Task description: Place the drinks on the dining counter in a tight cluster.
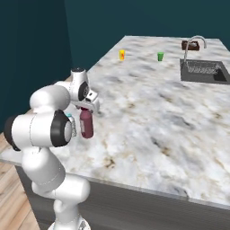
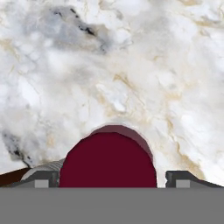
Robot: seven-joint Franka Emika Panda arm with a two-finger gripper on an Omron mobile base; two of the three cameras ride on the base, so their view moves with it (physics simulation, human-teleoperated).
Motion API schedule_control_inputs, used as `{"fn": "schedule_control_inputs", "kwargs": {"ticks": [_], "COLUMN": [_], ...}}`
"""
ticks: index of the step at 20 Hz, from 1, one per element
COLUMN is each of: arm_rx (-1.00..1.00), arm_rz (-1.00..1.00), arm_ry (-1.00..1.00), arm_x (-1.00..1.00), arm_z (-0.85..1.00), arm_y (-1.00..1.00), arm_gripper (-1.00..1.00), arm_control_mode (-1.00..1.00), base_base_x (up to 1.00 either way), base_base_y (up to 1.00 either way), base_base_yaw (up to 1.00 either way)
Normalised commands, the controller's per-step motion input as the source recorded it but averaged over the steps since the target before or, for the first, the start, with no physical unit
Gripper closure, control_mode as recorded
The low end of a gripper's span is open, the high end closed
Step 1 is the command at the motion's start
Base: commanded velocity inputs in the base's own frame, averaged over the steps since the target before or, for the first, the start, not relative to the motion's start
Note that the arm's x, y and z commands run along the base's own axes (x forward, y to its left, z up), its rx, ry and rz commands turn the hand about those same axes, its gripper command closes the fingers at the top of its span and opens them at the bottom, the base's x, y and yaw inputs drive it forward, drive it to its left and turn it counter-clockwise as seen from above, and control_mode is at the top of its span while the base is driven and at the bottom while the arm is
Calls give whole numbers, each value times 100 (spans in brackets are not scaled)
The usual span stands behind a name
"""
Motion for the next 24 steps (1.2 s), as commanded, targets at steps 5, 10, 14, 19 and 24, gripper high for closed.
{"fn": "schedule_control_inputs", "kwargs": {"ticks": [5, 10, 14, 19, 24], "arm_rx": [0, 1, 5, 1, 0], "arm_rz": [0, 0, 0, 0, 1], "arm_ry": [0, 2, 3, 0, 0], "arm_x": [-15, -31, -40, -53, -61], "arm_z": [1, 0, 0, 0, 0], "arm_y": [6, 2, 0, -1, -4], "arm_gripper": [-100, -100, -100, -100, -100], "arm_control_mode": [-100, -100, -100, -100, -100], "base_base_x": [0, 0, 0, 0, 0], "base_base_y": [0, 0, 0, 0, 0], "base_base_yaw": [0, 0, 0, 0, 0]}}
